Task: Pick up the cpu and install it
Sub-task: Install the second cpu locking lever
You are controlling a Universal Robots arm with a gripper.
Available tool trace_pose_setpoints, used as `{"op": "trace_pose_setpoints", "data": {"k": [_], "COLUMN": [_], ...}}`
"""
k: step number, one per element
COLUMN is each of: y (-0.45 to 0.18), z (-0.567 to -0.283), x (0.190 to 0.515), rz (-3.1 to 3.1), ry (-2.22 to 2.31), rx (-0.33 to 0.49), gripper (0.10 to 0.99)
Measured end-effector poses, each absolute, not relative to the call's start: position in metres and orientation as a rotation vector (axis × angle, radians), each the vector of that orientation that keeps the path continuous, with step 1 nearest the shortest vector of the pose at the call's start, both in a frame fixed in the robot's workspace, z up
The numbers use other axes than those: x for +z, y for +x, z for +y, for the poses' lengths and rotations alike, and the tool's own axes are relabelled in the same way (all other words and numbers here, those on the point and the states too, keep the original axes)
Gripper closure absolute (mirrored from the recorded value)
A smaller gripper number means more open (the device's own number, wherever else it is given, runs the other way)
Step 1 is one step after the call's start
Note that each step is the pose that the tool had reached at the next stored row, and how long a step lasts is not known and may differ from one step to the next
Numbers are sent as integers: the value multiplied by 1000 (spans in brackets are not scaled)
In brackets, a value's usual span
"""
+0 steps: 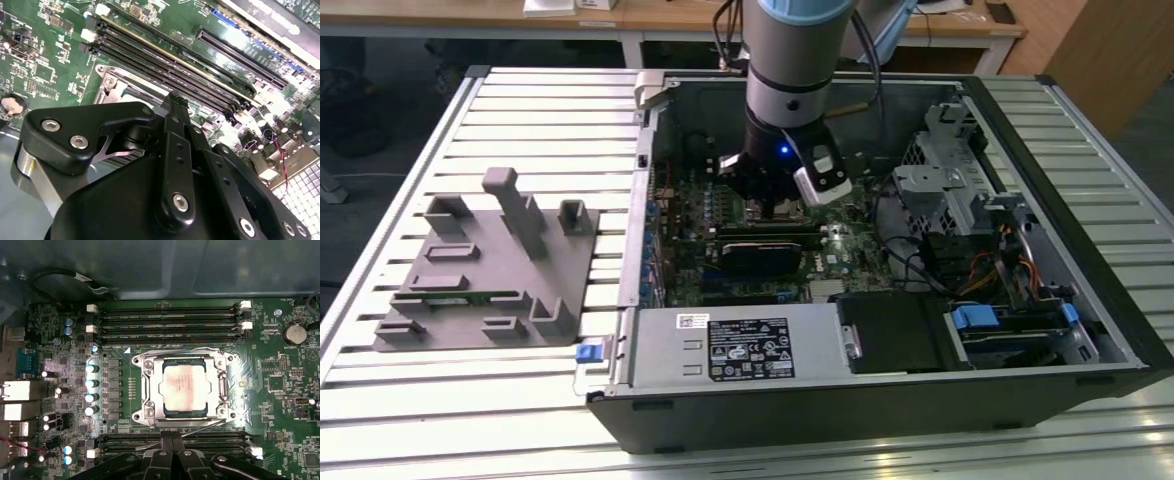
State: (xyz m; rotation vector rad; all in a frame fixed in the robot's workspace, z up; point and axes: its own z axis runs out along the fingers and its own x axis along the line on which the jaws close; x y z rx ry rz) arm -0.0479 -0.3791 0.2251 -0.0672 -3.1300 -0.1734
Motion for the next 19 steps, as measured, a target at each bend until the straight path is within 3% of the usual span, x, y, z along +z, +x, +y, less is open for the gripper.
{"op": "trace_pose_setpoints", "data": {"k": [19], "y": [-55], "z": [-381], "x": [214], "rz": [-3129], "ry": [-67], "rx": [-183], "gripper": [980]}}
